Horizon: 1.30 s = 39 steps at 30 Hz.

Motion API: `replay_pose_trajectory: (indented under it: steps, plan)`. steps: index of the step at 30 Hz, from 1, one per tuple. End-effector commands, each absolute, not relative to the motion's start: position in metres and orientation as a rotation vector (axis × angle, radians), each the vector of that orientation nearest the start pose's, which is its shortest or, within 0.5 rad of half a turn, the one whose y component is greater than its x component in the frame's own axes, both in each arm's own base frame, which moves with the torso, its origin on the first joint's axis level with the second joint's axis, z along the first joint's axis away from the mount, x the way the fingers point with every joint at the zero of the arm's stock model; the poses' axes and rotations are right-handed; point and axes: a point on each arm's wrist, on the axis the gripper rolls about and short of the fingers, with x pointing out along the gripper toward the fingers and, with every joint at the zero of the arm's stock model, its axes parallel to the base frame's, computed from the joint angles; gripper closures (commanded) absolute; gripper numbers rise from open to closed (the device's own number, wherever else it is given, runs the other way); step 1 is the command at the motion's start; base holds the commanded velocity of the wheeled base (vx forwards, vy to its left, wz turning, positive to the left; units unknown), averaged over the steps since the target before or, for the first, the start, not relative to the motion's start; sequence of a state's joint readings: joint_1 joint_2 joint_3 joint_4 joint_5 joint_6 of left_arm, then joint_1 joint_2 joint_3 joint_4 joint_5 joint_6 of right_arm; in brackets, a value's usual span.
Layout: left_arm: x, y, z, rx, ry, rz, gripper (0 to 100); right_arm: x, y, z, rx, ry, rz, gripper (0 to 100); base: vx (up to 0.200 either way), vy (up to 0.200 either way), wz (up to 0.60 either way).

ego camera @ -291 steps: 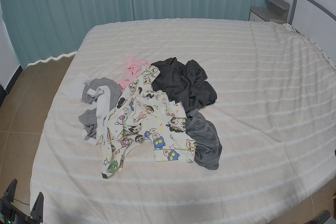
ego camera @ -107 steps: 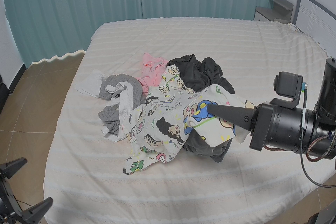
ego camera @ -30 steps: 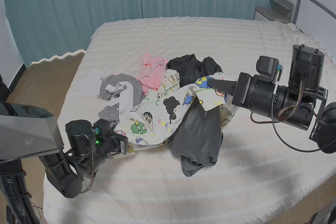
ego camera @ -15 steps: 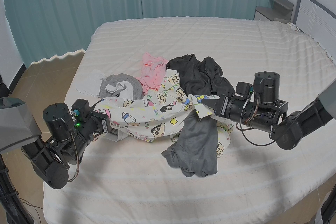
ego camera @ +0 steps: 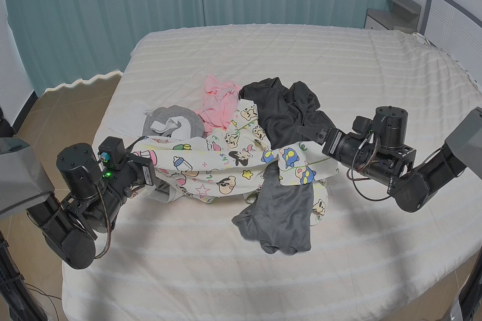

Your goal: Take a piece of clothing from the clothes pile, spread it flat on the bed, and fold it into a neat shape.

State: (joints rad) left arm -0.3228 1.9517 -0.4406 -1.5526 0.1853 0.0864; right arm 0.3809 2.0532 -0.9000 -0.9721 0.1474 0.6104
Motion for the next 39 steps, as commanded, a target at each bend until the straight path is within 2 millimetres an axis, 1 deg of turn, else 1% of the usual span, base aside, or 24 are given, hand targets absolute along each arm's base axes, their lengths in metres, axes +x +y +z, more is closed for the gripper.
replay_pose_trajectory:
  steps: [1, 2, 5, 7, 11, 13, 15, 18, 19, 20, 22, 23, 24, 27, 29, 30, 33, 37, 38, 39]
  plan:
    - [0.282, -0.083, 0.127, 0.065, -0.096, -0.112, 100, 0.326, 0.13, 0.144, 0.587, 0.283, 0.447, 0, 0.0, 0.0, 0.0]
    - [0.283, -0.079, 0.13, 0.063, -0.106, -0.098, 100, 0.321, 0.127, 0.145, 0.585, 0.288, 0.443, 0, 0.0, 0.0, 0.0]
    - [0.285, -0.069, 0.134, 0.058, -0.121, -0.064, 100, 0.303, 0.122, 0.139, 0.573, 0.336, 0.437, 0, 0.0, 0.0, 0.0]
    - [0.285, -0.064, 0.134, 0.06, -0.118, -0.044, 100, 0.283, 0.121, 0.129, 0.562, 0.396, 0.463, 0, 0.0, 0.0, 0.0]
    - [0.28, -0.062, 0.126, 0.061, -0.081, -0.044, 100, 0.23, 0.129, 0.11, 0.516, 0.543, 0.601, 0, 0.0, 0.0, 0.0]
    - [0.28, -0.062, 0.126, 0.061, -0.081, -0.044, 100, 0.214, 0.133, 0.099, 0.475, 0.608, 0.643, 0, 0.0, 0.0, 0.0]
    - [0.281, -0.062, 0.127, 0.06, -0.087, -0.044, 100, 0.207, 0.141, 0.089, 0.433, 0.652, 0.674, 0, 0.0, 0.0, 0.0]
    - [0.281, -0.062, 0.129, 0.06, -0.093, -0.044, 100, 0.208, 0.157, 0.07, 0.391, 0.724, 0.697, 0, 0.0, 0.0, 0.0]
    - [0.281, -0.062, 0.129, 0.06, -0.093, -0.044, 100, 0.209, 0.158, 0.069, 0.389, 0.727, 0.697, 0, 0.0, 0.0, 0.0]
    - [0.28, -0.062, 0.13, 0.059, -0.098, -0.044, 100, 0.213, 0.169, 0.059, 0.372, 0.76, 0.71, 0, 0.0, 0.0, 0.0]
    - [0.28, -0.062, 0.131, 0.059, -0.099, -0.044, 100, 0.22, 0.184, 0.045, 0.35, 0.797, 0.712, 0, 0.0, 0.0, 0.0]
    - [0.28, -0.062, 0.131, 0.057, -0.099, -0.044, 100, 0.221, 0.185, 0.044, 0.349, 0.798, 0.711, 0, 0.0, 0.0, 0.0]
    - [0.279, -0.062, 0.13, 0.058, -0.095, -0.044, 100, 0.232, 0.197, 0.028, 0.326, 0.807, 0.664, 0, 0.0, 0.0, 0.0]
    - [0.279, -0.062, 0.129, 0.061, -0.09, -0.044, 100, 0.251, 0.21, 0.005, 0.278, 0.788, 0.565, 0, 0.0, 0.0, 0.0]
    - [0.279, -0.062, 0.13, 0.062, -0.093, -0.044, 100, 0.256, 0.214, -0.003, 0.256, 0.802, 0.548, 0, 0.0, 0.0, 0.0]
    - [0.278, -0.062, 0.13, 0.062, -0.093, -0.044, 100, 0.257, 0.214, -0.003, 0.255, 0.805, 0.547, 0, 0.0, 0.0, 0.0]
    - [0.278, -0.062, 0.132, 0.063, -0.101, -0.045, 100, 0.258, 0.224, -0.005, 0.214, 0.852, 0.514, 0, 0.0, 0.0, 0.0]
    - [0.276, -0.062, 0.134, 0.062, -0.107, -0.045, 100, 0.266, 0.229, -0.008, 0.198, 0.829, 0.471, 0, 0.0, 0.0, 0.0]
    - [0.276, -0.062, 0.135, 0.061, -0.11, -0.044, 100, 0.267, 0.23, -0.008, 0.188, 0.819, 0.448, 100, 0.0, 0.0, 0.0]
    - [0.275, -0.061, 0.136, 0.06, -0.115, -0.044, 100, 0.267, 0.23, -0.01, 0.173, 0.817, 0.419, 100, 0.0, 0.0, 0.0]
